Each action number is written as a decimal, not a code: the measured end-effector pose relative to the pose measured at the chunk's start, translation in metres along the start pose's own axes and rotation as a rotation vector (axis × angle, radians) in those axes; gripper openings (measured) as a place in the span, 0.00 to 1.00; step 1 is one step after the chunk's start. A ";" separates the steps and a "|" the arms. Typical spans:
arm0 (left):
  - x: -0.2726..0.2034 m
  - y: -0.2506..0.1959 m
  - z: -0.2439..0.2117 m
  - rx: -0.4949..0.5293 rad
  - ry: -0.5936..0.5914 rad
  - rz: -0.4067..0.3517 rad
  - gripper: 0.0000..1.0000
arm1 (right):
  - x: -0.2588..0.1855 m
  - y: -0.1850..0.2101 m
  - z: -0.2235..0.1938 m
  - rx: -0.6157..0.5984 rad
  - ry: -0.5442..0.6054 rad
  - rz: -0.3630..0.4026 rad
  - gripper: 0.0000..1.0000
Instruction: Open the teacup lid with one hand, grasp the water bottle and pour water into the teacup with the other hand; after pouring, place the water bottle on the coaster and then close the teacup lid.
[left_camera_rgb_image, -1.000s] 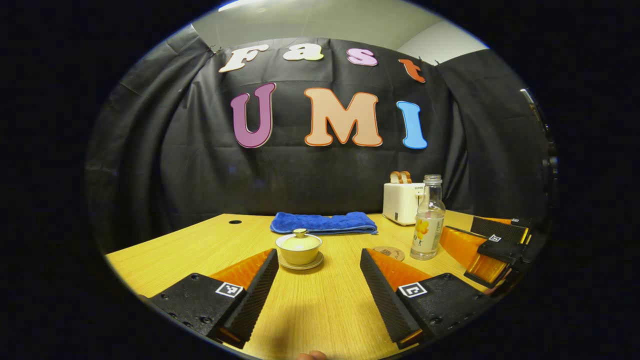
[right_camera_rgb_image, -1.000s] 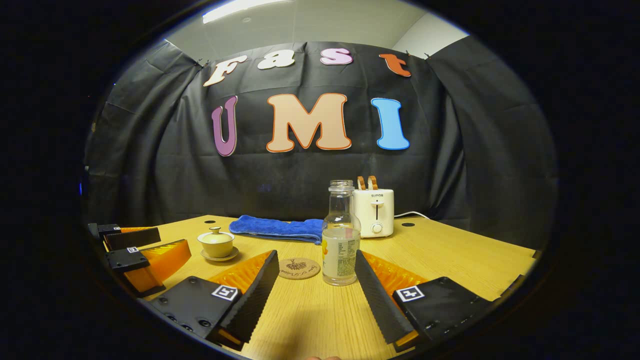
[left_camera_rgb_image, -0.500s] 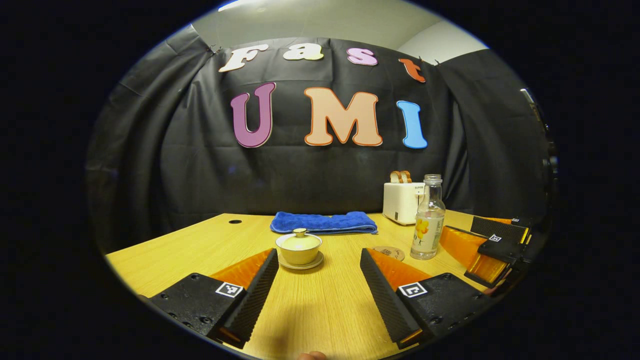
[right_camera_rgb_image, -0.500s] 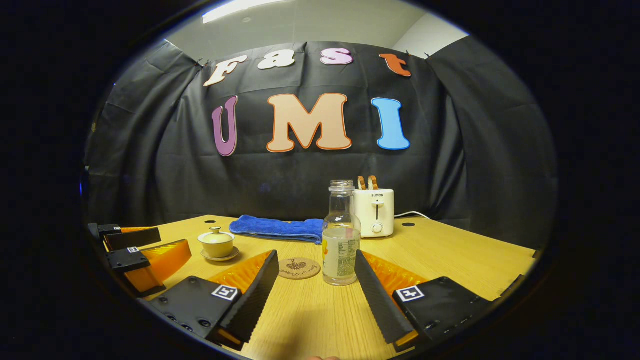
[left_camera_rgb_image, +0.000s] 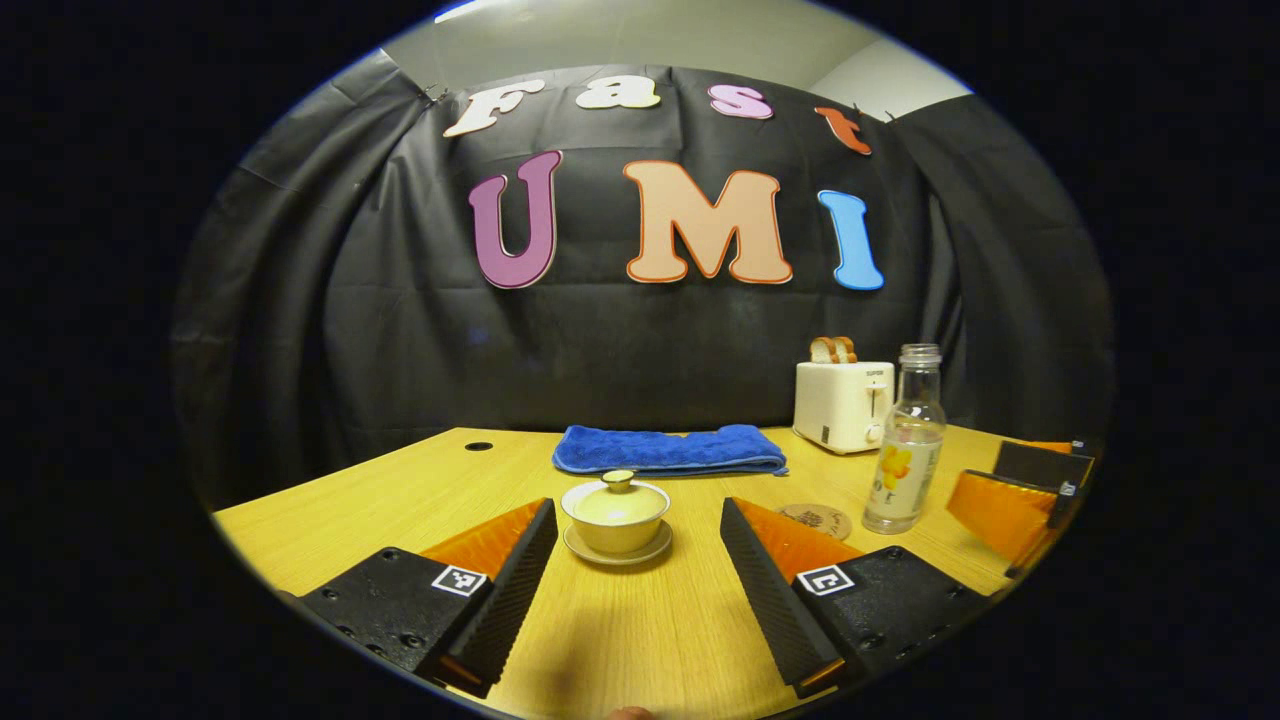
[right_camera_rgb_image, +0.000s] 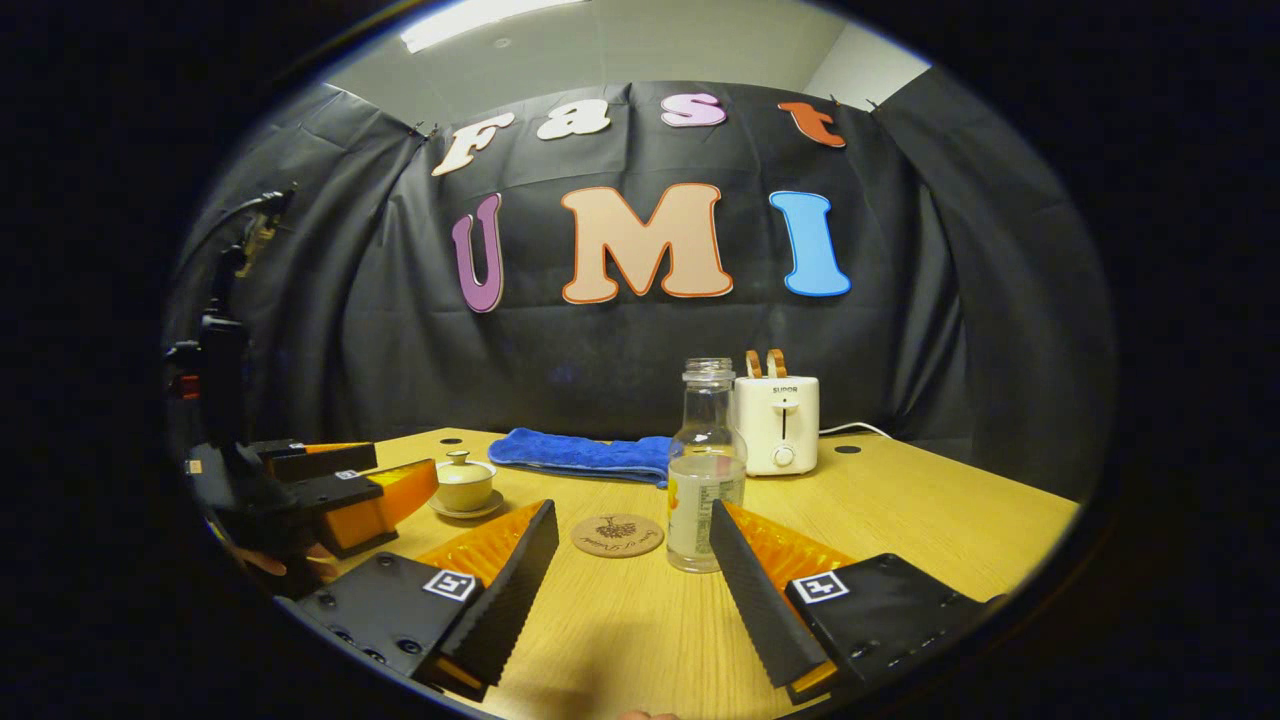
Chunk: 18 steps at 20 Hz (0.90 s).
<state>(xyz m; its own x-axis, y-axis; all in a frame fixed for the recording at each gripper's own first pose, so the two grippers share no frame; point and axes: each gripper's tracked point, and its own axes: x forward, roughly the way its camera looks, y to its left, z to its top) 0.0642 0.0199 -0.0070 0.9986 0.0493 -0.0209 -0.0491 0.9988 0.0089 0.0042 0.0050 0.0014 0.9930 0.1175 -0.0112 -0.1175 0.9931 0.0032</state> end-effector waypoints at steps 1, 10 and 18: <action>0.010 0.002 0.002 0.005 -0.005 0.002 0.96 | 0.002 0.000 -0.003 0.003 0.006 0.015 0.97; 0.094 0.005 -0.012 0.067 0.091 -0.031 0.96 | 0.006 -0.012 -0.001 0.000 0.000 0.021 0.97; 0.110 0.013 -0.021 0.078 0.153 -0.002 0.96 | 0.011 -0.018 -0.001 -0.001 0.003 0.009 0.98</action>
<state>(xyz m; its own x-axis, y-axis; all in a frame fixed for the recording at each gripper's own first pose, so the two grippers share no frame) 0.1734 0.0382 -0.0302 0.9835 0.0535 -0.1726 -0.0390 0.9955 0.0861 0.0169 -0.0119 0.0002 0.9919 0.1265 -0.0139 -0.1265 0.9920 0.0023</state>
